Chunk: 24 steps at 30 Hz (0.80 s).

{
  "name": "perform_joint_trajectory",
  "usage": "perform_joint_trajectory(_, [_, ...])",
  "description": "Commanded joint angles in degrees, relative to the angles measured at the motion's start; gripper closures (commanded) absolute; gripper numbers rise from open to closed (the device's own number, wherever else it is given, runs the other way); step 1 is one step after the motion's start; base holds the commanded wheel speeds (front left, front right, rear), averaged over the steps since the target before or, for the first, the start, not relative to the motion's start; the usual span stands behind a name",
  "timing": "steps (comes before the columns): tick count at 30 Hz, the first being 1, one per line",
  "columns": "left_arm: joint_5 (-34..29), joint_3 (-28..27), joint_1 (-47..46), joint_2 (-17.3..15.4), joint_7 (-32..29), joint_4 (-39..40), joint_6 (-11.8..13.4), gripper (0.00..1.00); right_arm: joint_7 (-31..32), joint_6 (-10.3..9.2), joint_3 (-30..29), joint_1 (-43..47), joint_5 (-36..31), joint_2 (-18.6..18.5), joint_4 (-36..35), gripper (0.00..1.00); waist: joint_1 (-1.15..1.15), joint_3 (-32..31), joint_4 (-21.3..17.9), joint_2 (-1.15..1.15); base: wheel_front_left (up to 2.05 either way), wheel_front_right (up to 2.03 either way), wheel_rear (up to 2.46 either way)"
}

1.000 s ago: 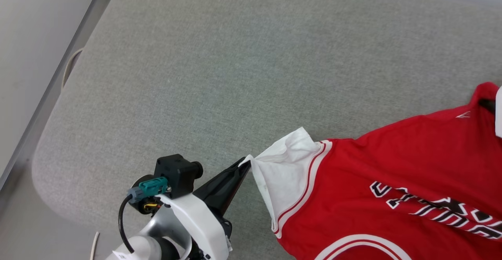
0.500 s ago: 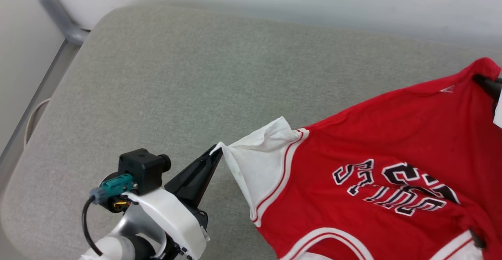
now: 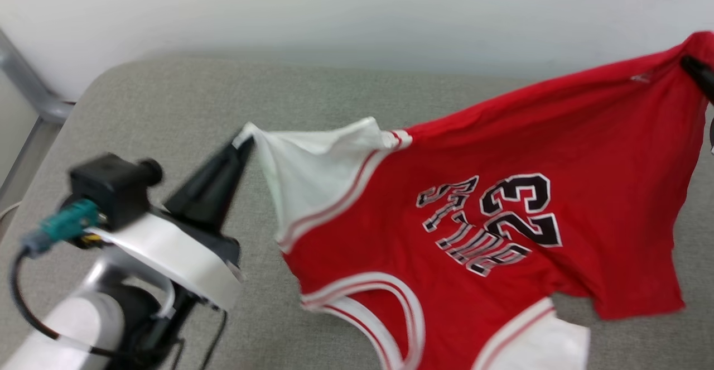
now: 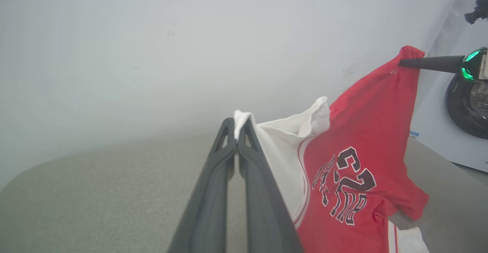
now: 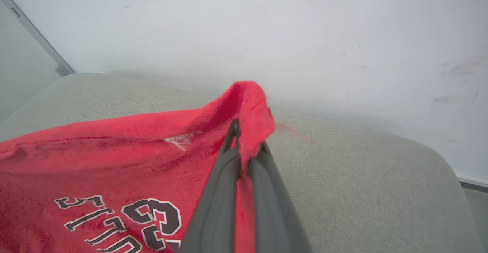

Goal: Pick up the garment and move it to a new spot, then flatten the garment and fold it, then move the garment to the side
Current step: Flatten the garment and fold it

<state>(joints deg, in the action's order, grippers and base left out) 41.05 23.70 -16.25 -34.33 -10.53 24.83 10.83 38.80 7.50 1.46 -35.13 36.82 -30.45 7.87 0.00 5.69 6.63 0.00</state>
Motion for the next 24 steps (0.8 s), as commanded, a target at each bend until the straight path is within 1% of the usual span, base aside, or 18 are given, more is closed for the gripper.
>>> perform_joint_trajectory(1, [-0.85, -1.33, -1.80, -0.83, -0.21, 0.32, 0.83, 1.00, -0.66, -0.03, -0.68, 0.35, 0.00, 0.57, -1.17, 1.00, 0.00, -1.01, -1.10, 0.00, 0.00, 0.00, 0.00])
perform_joint_trajectory(5, [-2.74, -3.05, -5.91, -0.97, -0.27, 0.14, 2.53, 1.00, -1.66, -0.03, -2.77, 0.52, -0.46, 1.74, -3.88, 1.00, 0.00, -2.08, -2.25, 0.00, 0.00, 0.00, 0.00])
perform_joint_trajectory(8, [-3.95, -3.79, -9.22, -0.25, -0.05, -0.51, 3.59, 1.00, -2.69, -0.03, -4.15, 0.52, -1.41, 2.94, -5.78, 1.00, 0.00, -3.01, -3.07, 0.00, 0.00, 0.00, 0.00])
perform_joint_trajectory(11, [-5.09, -4.70, -12.18, 0.19, 0.56, -1.67, 4.53, 1.00, -3.97, -0.03, -3.74, 1.16, -2.35, 3.24, -7.91, 1.00, 0.00, -4.32, -3.90, 0.00, 0.00, 0.00, 0.00])
perform_joint_trajectory(14, [-6.25, -5.17, -15.00, 0.42, 0.81, -2.32, 5.30, 1.00, -5.30, -0.03, -4.82, 1.22, -2.74, 4.70, -9.24, 1.00, 0.00, -5.11, -4.69, 0.00, 0.00, 0.00, 0.00])
perform_joint_trajectory(20, [-8.63, -7.08, -21.22, 0.56, 2.56, -3.15, 6.17, 1.00, -5.85, -0.03, -6.85, 0.33, -3.73, 7.26, -11.66, 1.00, 0.00, -4.78, -5.73, 0.00, 0.00, 0.00, 0.00])
perform_joint_trajectory(24, [-9.31, -7.82, -25.34, 0.49, 3.28, -3.99, 5.62, 1.00, -5.64, -0.03, -7.80, -1.20, -4.50, 7.95, -13.03, 1.00, 0.00, -3.21, -6.22, 0.00, 0.00, 0.00, 0.00])
